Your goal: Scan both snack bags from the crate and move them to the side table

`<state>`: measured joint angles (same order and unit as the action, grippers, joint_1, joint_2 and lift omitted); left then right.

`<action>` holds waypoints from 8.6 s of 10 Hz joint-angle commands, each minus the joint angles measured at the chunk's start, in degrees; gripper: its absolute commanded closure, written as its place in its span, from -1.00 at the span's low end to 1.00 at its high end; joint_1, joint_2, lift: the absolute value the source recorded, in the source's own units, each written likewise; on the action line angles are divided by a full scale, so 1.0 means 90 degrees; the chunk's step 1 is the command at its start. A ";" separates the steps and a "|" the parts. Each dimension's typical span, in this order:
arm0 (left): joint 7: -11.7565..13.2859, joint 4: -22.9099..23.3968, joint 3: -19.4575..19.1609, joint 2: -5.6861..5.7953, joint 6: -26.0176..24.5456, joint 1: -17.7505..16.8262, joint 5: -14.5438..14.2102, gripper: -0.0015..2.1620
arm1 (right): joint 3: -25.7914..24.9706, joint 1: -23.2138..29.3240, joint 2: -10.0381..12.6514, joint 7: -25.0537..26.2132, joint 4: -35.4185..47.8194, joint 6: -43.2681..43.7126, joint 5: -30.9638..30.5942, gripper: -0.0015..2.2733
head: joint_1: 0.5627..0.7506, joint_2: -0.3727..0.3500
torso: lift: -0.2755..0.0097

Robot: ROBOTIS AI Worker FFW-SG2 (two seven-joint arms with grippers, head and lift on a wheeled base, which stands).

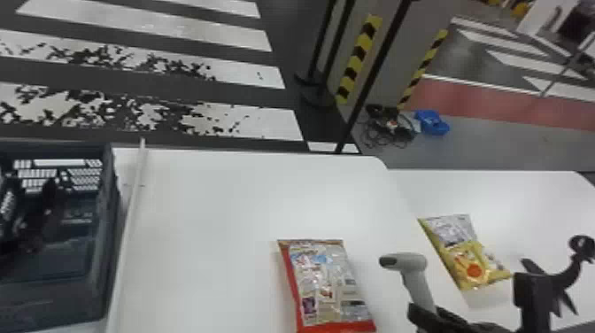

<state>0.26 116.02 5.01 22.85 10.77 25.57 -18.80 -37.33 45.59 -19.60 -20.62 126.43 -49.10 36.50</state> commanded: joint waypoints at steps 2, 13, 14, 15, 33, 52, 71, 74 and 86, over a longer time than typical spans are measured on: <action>0.0000 -0.0010 -0.0010 0.0010 0.0136 0.0001 -0.0040 -0.92 | 0.0105 0.0335 0.0410 0.0133 0.0493 -0.0360 0.0046 0.97 | 0.41 -0.82 | 0.26; 0.0020 -0.0020 -0.0049 -0.0029 0.0292 0.0079 -0.0079 -0.92 | 0.0896 0.0511 0.0586 0.0143 0.1030 -0.0380 -0.0345 0.97 | 0.41 -0.42 | 0.26; 0.0020 -0.0020 -0.0049 -0.0039 0.0292 0.0079 -0.0069 -0.92 | 0.0876 0.0472 0.0566 0.0143 0.0943 -0.0243 -0.0345 0.97 | 0.41 -0.44 | 0.26; 0.0020 -0.0010 -0.0049 -0.0039 0.0292 0.0079 -0.0069 -0.92 | 0.0837 0.0316 0.0439 0.0153 0.0689 0.0089 -0.0345 0.97 | 0.41 -0.46 | 0.26; 0.0079 0.0283 -0.0079 -0.0117 0.0175 0.0333 0.0087 -0.92 | 0.1433 -0.1813 -0.0782 0.0153 -0.2622 0.2120 -0.0755 -0.93 | 0.41 -0.93 | 0.26; 0.0079 0.0302 -0.0069 -0.0146 0.0136 0.0352 0.0116 -0.92 | 0.3503 -0.2868 -0.0342 -0.0433 -0.2358 0.0304 -0.2034 0.39 | 0.41 -0.25 | 0.26; 0.0069 0.0039 0.0009 -0.0234 0.0214 0.0264 0.0136 -0.92 | 0.2341 -0.1061 -0.1875 -0.0521 -0.0434 0.2608 -0.2679 0.97 | 0.41 -0.36 | 0.26; 0.0079 -0.0030 0.0039 -0.0234 0.0214 0.0245 0.0155 -0.92 | 0.1843 -0.1335 -0.2061 -0.0482 -0.1138 0.3194 -0.2640 0.97 | 0.41 -0.53 | 0.26; 0.0079 -0.0674 0.0136 -0.0537 0.0234 -0.0029 0.0390 -0.92 | 0.1589 -0.3014 -0.2129 -0.0502 -0.4223 0.4210 -0.1732 -0.54 | 0.41 -0.94 | 0.26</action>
<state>0.96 110.33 6.18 17.97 12.86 25.55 -15.29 -21.80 18.11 -40.32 -25.33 87.90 -11.12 20.63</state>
